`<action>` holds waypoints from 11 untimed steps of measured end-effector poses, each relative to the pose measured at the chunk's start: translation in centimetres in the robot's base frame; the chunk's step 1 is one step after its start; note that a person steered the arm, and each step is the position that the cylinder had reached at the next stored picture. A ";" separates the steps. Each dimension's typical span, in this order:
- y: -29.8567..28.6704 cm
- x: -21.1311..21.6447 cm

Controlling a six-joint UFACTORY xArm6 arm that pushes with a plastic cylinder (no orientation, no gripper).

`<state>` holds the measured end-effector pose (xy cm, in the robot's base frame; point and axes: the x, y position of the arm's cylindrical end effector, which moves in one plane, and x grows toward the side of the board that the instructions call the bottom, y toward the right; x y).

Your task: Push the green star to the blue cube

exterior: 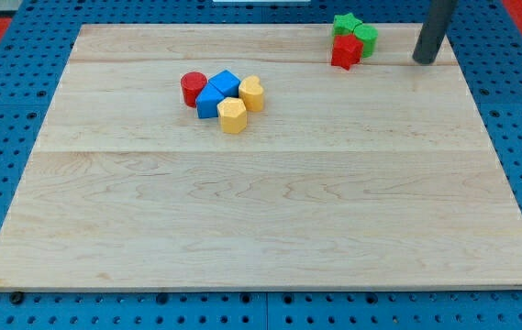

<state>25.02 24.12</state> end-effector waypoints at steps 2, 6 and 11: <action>-3.7 -5.9; -13.0 -2.8; -25.0 0.6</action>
